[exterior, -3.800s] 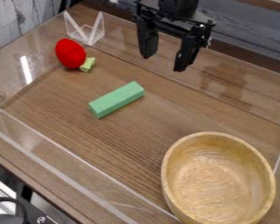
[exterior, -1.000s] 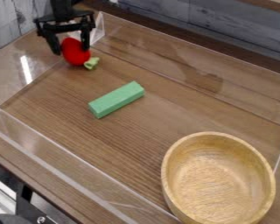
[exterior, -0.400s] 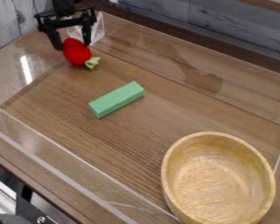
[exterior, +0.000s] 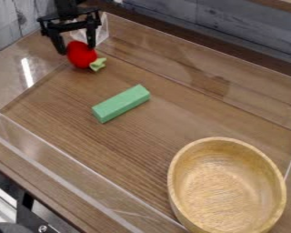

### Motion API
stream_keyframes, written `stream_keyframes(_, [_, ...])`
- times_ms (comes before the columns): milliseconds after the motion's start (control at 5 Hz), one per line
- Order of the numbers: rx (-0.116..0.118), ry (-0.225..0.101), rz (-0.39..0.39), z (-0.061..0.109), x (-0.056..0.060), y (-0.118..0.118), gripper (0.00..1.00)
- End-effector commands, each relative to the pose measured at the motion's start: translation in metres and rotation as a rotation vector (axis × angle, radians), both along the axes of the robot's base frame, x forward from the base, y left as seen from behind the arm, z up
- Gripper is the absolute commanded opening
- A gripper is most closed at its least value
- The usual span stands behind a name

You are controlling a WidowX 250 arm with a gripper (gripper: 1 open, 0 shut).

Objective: Move the red object to the right side of the table

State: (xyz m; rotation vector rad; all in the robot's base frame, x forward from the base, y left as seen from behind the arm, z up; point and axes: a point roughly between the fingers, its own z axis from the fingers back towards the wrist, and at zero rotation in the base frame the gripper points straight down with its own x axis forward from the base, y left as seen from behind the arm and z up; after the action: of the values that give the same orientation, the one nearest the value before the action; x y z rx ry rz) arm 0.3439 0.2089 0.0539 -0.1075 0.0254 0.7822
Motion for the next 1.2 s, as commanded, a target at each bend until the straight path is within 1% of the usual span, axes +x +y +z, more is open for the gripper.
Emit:
stream_keyframes(0, [0.034,-0.061,-0.002,0.025,0.009,0.004,1.00])
stream_keyframes(200, [0.029,-0.054,-0.029,0.018,0.017,-0.003,0.00])
stream_keyframes(400, [0.017,-0.040,-0.079,0.014,0.022,-0.021,0.00])
stream_keyframes(600, [0.019,-0.036,-0.115,0.005,0.025,-0.033,0.00])
stream_keyframes(800, [0.029,-0.042,-0.103,-0.005,0.028,-0.029,0.00])
stream_keyframes(1000, [0.038,-0.045,-0.096,-0.014,0.028,-0.026,0.00])
